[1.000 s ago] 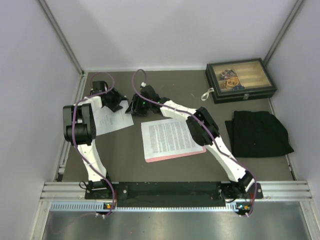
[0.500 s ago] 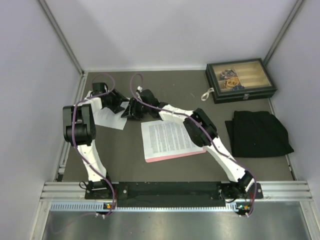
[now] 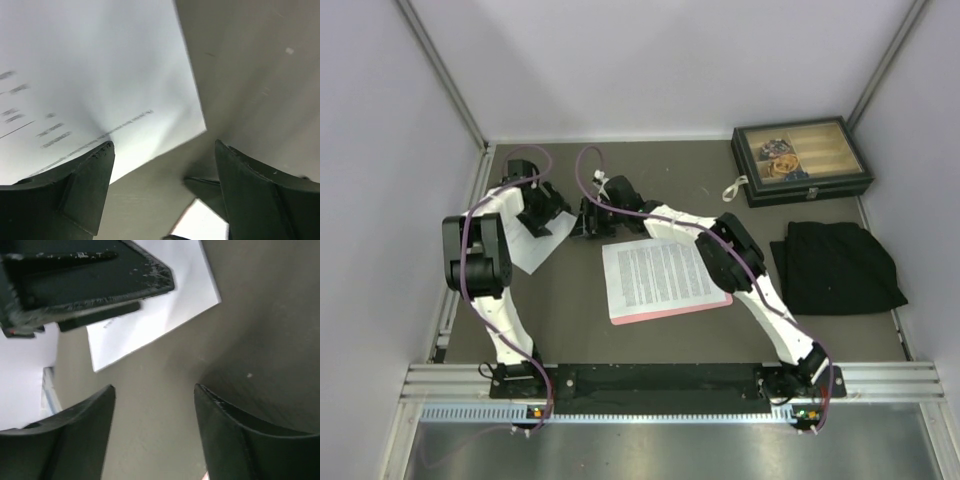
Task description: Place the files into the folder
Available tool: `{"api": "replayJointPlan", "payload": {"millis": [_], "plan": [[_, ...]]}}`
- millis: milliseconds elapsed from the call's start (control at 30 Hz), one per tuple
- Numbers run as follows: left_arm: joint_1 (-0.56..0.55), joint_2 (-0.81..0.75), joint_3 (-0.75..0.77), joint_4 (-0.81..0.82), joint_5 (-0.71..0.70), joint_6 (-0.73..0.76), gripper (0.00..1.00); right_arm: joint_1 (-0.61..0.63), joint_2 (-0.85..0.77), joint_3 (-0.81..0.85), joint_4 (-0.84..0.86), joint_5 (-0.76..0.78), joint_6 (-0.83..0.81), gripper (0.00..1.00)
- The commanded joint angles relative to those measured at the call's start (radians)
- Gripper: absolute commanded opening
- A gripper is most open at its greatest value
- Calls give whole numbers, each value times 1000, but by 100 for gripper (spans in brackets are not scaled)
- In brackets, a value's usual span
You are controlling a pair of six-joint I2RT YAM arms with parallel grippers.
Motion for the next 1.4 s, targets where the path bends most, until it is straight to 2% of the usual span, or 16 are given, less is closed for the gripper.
{"api": "replayJointPlan", "payload": {"millis": [0, 200, 300, 400, 533, 667, 833, 1033, 1267, 1367], "plan": [[12, -5, 83, -157, -185, 52, 85, -4, -56, -6, -150, 98, -157, 70], [20, -95, 67, -114, -155, 49, 86, -22, -13, 100, -194, 88, -244, 73], [43, -126, 44, -111, -268, 28, 87, -24, 10, 145, -210, 94, -286, 75], [98, -88, 45, -143, -278, 11, 86, -22, 50, 194, -187, 124, -338, 75], [133, -26, 45, -180, -325, 5, 77, -25, 161, 407, -230, 138, -372, 75], [136, 8, 5, -201, -319, 3, 69, -22, 219, 493, -231, 141, -344, 71], [133, -1, -87, -209, -236, 22, 64, -19, 214, 485, -257, 120, -287, 65], [132, -52, -225, -197, -155, 25, 64, -5, 231, 479, -282, 89, -273, 60], [118, -78, -282, -172, -107, 28, 63, 18, 245, 473, -288, 33, -257, 55], [107, -75, -292, -166, -100, 22, 63, 24, 208, 418, -288, -9, -226, 55]]}}
